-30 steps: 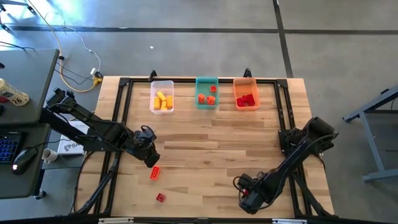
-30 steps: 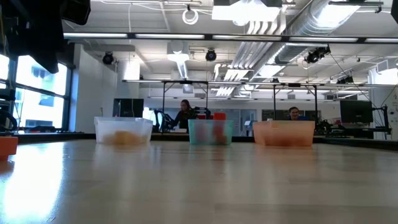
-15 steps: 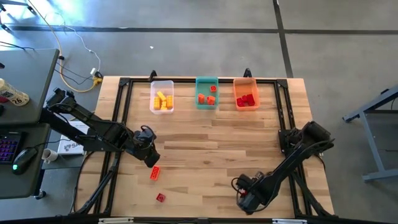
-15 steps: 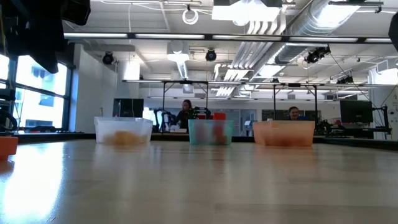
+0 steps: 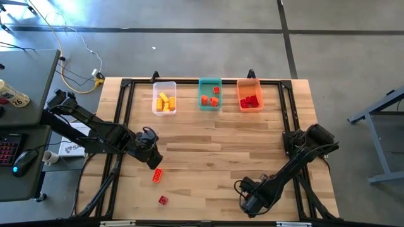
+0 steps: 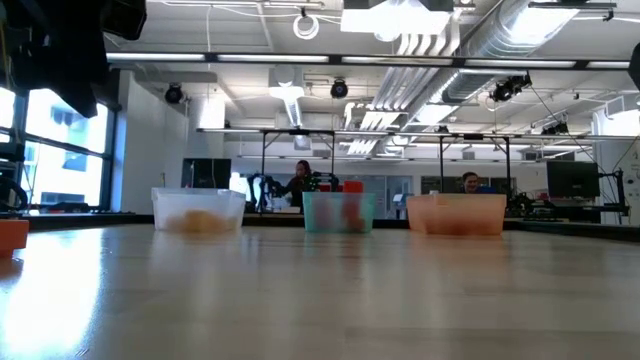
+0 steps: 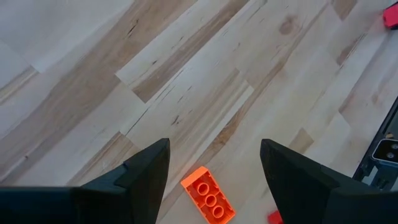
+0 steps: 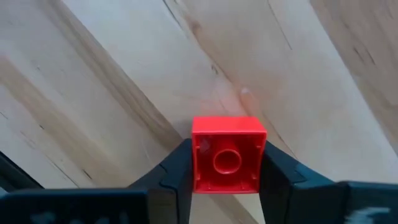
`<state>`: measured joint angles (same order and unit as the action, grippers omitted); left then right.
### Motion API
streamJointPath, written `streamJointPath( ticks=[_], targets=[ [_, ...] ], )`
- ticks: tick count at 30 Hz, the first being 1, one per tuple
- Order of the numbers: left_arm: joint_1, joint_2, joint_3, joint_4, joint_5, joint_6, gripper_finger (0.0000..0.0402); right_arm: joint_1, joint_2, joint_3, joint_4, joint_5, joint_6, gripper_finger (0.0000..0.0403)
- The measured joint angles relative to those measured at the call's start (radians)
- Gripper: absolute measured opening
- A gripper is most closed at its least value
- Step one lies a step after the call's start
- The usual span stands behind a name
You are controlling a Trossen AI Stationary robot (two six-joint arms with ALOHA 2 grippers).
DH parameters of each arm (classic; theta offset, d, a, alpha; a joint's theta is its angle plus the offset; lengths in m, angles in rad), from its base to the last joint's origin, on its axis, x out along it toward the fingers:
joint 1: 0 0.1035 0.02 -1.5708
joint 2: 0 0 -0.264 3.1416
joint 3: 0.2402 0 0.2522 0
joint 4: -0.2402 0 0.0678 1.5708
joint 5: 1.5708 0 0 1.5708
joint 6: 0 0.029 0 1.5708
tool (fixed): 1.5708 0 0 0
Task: Sort & place blocks by color
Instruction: Put the red game piece into the orange bin
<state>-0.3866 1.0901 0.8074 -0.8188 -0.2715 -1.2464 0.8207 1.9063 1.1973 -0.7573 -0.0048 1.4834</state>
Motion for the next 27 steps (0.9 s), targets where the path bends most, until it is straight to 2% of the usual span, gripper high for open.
streamJointPath(
  ticks=[9,13,27],
  targets=[
    [-0.001,0.000,0.000,0.000,0.001,0.000,0.0236,-0.018,-0.036,-0.002,0.008,0.054,0.042,0.0108],
    [-0.001,0.000,0.000,0.004,0.036,0.000,0.0236,-0.051,-0.057,-0.002,-0.002,0.085,0.054,0.0108],
    [-0.001,0.001,0.000,0.008,0.059,0.002,0.0236,-0.276,-0.163,-0.002,-0.134,0.163,0.041,0.0108]
  ],
)
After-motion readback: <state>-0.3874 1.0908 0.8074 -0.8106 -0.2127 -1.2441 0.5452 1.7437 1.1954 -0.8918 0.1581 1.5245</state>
